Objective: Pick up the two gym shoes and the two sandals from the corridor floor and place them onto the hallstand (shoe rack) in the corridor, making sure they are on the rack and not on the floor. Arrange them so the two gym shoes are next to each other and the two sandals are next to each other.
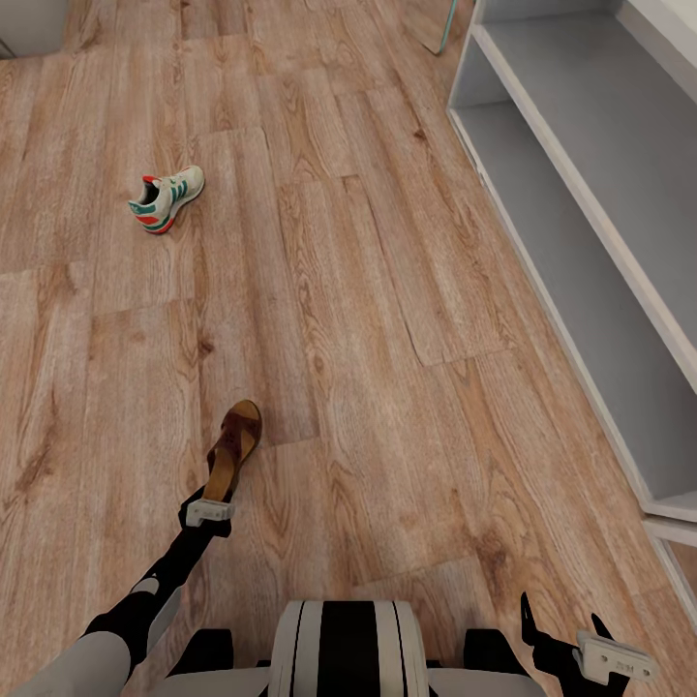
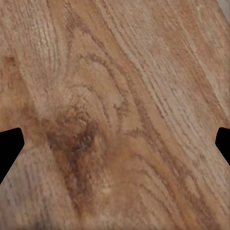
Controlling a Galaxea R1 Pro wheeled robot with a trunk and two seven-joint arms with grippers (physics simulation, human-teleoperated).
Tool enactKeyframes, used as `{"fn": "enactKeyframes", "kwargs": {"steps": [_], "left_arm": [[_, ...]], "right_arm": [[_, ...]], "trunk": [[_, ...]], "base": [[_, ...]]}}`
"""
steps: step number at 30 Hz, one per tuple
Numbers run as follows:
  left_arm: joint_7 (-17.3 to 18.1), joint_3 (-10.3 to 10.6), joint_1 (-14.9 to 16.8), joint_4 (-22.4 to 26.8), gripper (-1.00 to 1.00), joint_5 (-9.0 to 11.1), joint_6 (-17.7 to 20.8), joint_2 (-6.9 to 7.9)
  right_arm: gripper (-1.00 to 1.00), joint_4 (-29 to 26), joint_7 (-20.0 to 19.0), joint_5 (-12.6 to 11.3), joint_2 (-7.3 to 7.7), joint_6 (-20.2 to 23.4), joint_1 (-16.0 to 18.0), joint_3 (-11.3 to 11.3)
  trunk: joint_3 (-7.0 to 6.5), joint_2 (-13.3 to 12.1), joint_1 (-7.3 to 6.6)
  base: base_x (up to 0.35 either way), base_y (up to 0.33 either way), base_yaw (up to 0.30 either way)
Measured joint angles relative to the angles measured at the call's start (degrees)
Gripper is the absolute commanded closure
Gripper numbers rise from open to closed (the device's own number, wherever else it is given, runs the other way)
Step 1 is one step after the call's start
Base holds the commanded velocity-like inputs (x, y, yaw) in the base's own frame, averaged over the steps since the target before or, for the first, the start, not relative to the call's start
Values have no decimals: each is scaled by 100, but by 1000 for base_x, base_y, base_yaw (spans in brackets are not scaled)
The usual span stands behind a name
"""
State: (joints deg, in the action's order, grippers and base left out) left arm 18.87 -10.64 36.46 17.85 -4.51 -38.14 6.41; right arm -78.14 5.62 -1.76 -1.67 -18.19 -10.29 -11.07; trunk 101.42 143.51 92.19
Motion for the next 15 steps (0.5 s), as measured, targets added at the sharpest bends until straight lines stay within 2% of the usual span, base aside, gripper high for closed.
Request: {"fn": "enactKeyframes", "kwargs": {"steps": [15], "left_arm": [[-4, 1, 2, 17, 100, 27, -13, 1]], "right_arm": [[-100, -45, 0, 0, 0, 0, -10, 0]], "trunk": [[-22, 0, 0]], "base": [[0, 0, 0]]}}
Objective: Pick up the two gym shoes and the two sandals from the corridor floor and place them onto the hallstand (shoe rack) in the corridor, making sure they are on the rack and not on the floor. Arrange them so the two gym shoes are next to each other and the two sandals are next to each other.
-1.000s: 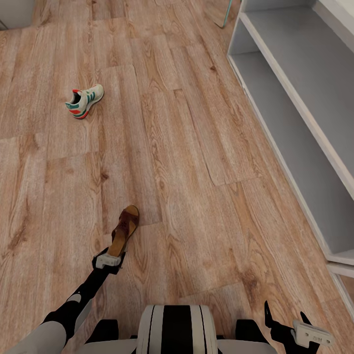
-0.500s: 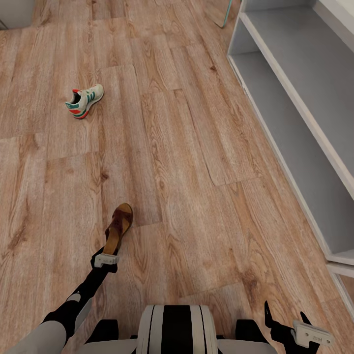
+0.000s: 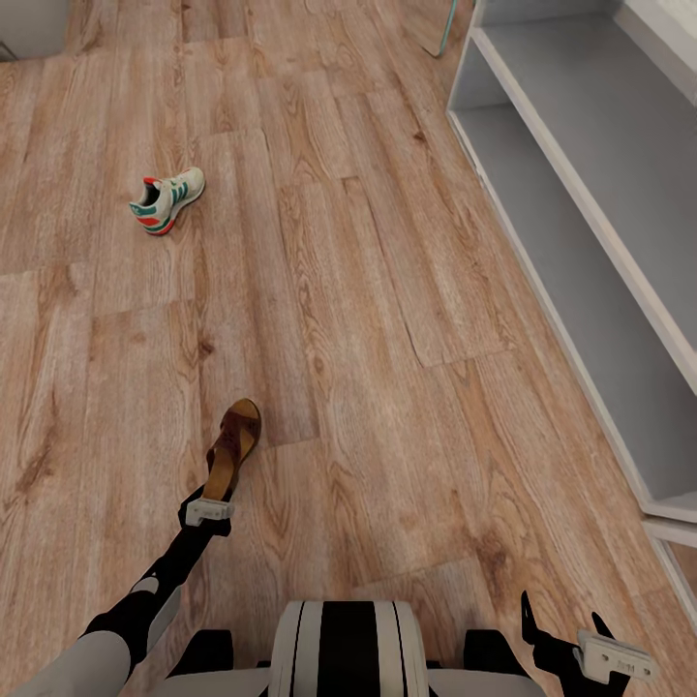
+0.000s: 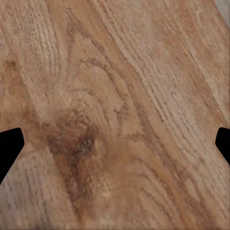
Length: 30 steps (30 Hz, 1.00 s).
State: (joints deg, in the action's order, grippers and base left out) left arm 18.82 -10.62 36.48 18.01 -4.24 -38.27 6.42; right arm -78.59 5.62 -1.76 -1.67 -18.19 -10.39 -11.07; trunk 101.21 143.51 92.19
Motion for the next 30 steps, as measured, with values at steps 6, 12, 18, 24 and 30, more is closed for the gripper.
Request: {"fn": "enactKeyframes", "kwargs": {"steps": [6, 12, 18, 24, 30], "left_arm": [[0, 0, 0, 0, 100, 2, 0, 0], [0, 0, 0, 6, 100, 3, 0, 0], [0, 0, 0, 9, 100, 4, 0, 0], [0, 0, 0, 29, 100, 4, 0, 0], [-2, 12, 0, 71, 100, -1, 11, -7]], "right_arm": [[-100, 11, 0, 0, 0, -2, 1, 0], [-100, 14, 1, 0, 0, -6, 0, 0], [-100, 11, 1, 0, 0, -6, 2, 0], [-100, 8, 1, 0, 0, -7, 1, 0], [-100, 6, 1, 0, 0, -8, 2, 0]], "trunk": [[-39, 0, 0], [-86, 0, 0], [-137, 0, 0], [-189, 0, 0], [-242, 0, 0]], "base": [[0, 0, 0], [0, 0, 0], [0, 0, 0], [0, 0, 0], [0, 0, 0]]}}
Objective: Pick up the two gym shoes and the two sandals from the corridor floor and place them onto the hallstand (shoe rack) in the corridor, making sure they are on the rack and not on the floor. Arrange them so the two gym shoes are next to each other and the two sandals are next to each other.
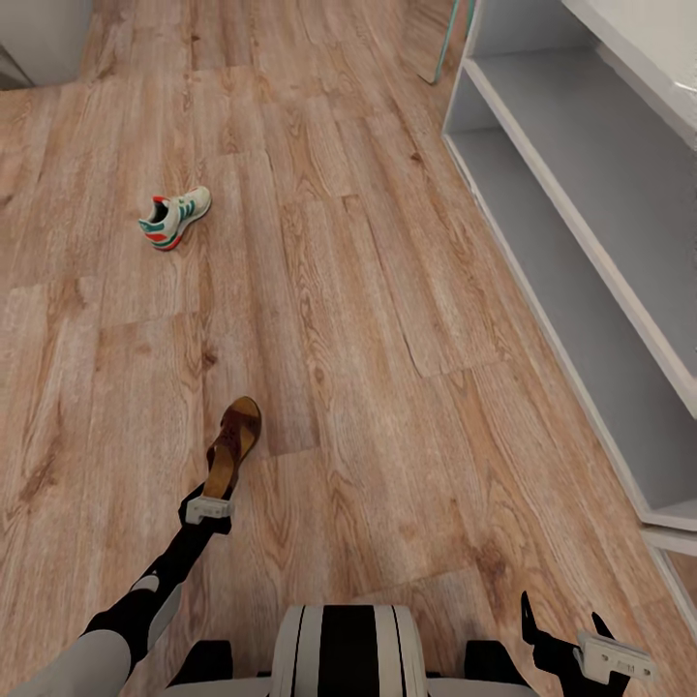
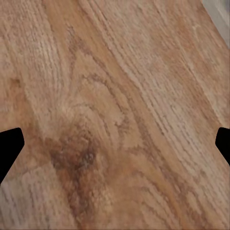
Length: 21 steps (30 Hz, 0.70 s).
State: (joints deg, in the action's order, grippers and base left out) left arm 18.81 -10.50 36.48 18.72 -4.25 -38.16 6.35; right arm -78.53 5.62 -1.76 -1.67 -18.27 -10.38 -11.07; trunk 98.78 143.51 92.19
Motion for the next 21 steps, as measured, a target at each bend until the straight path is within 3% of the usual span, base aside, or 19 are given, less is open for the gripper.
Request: {"fn": "enactKeyframes", "kwargs": {"steps": [10, 21], "left_arm": [[-13, 44, -25, 399, 100, -16, 153, -40], [-7, 62, -235, 1481, 100, -23, 1019, -97]], "right_arm": [[-100, -19, 0, 0, 0, 0, -6, 0], [-100, -37, 0, 0, 0, 0, -8, 7]], "trunk": [[-89, 0, 0], [-186, 0, 0]], "base": [[0, 0, 0], [0, 0, 0]]}}
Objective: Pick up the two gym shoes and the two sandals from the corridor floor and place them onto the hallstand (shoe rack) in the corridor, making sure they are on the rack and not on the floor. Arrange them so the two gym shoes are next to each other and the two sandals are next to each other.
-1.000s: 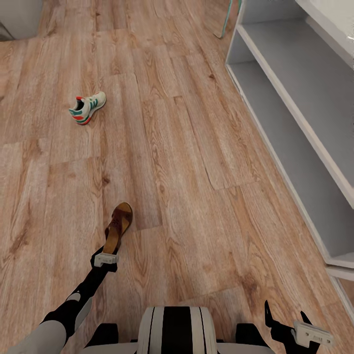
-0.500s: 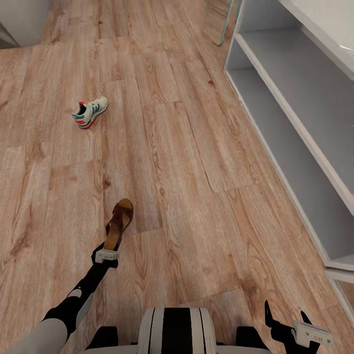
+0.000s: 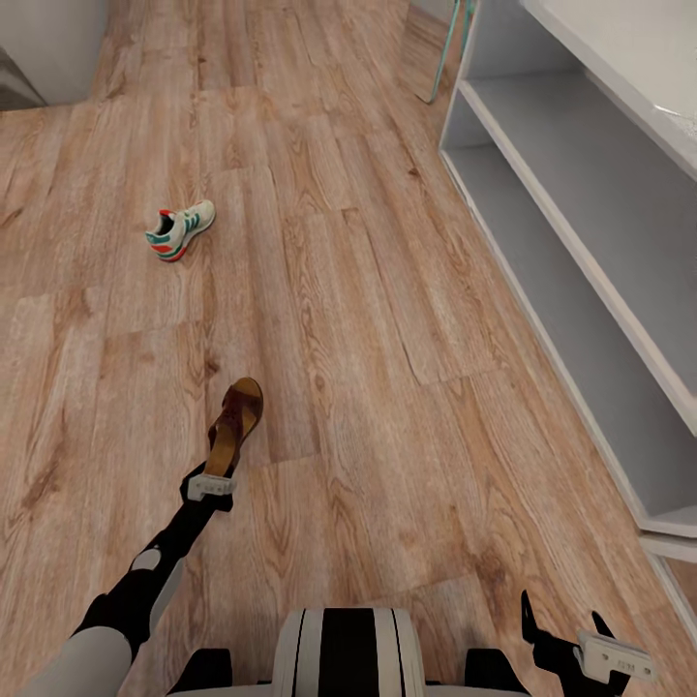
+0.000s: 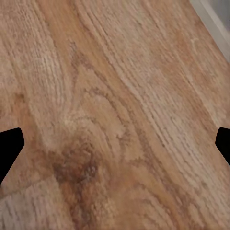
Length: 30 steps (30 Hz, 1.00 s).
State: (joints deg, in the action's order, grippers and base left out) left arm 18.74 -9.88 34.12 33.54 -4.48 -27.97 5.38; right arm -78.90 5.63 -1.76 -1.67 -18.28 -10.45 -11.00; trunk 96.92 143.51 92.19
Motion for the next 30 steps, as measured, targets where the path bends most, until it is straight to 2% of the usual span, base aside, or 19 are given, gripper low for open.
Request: {"fn": "enactKeyframes", "kwargs": {"steps": [2, 6, 7, 9, 10, 12, 13, 15, 22, 30], "left_arm": [[6, 1, -87, 208, 100, -5, 103, -13], [40, 3, -534, 1195, 100, 16, 521, -52], [40, 4, -539, 1203, 100, 8, 525, -52], [95, 4, -776, 1752, 100, 21, 836, -62], [96, 4, -781, 1761, 100, 16, 843, -63], [221, 2, -1004, 2299, 100, 27, 1183, -66], [223, 1, -1008, 2307, 100, 23, 1191, -66], [399, -8, -1204, 2776, 100, 47, 1502, -68], [674, -35, -1524, 3431, 100, 108, 1948, -69], [763, -70, -1831, 3728, 100, 113, 2163, -36]], "right_arm": [[-100, -4, 0, 0, 0, 0, 0, 0], [-100, -13, 0, 0, 0, 0, 0, 1], [-100, -13, 0, 0, 0, 0, 0, 1], [-100, -16, -1, 0, 0, 0, 0, 1], [-100, -16, -1, 0, 0, 0, 0, 1], [-100, -20, -4, 0, 0, 0, 0, 2], [-100, -20, -4, 0, 0, 0, 0, 2], [-100, -28, -6, 0, -1, 0, -2, 2], [-100, -57, -8, 0, -3, 0, -10, 2], [-100, -211, -9, 0, -1, 0, -141, 2]], "trunk": [[-18, 0, 0], [-53, 0, 0], [-62, 0, 0], [-80, 0, 0], [-89, 0, 0], [-107, 0, 0], [-115, 0, 0], [-133, 0, 0], [-195, 0, 0], [-266, 0, 0]], "base": [[0, 0, 0], [0, 0, 0], [0, 0, 0], [0, 0, 0], [0, 0, 0], [0, 0, 0], [0, 0, 0], [0, 0, 0], [0, 0, 0], [0, 0, 0]]}}
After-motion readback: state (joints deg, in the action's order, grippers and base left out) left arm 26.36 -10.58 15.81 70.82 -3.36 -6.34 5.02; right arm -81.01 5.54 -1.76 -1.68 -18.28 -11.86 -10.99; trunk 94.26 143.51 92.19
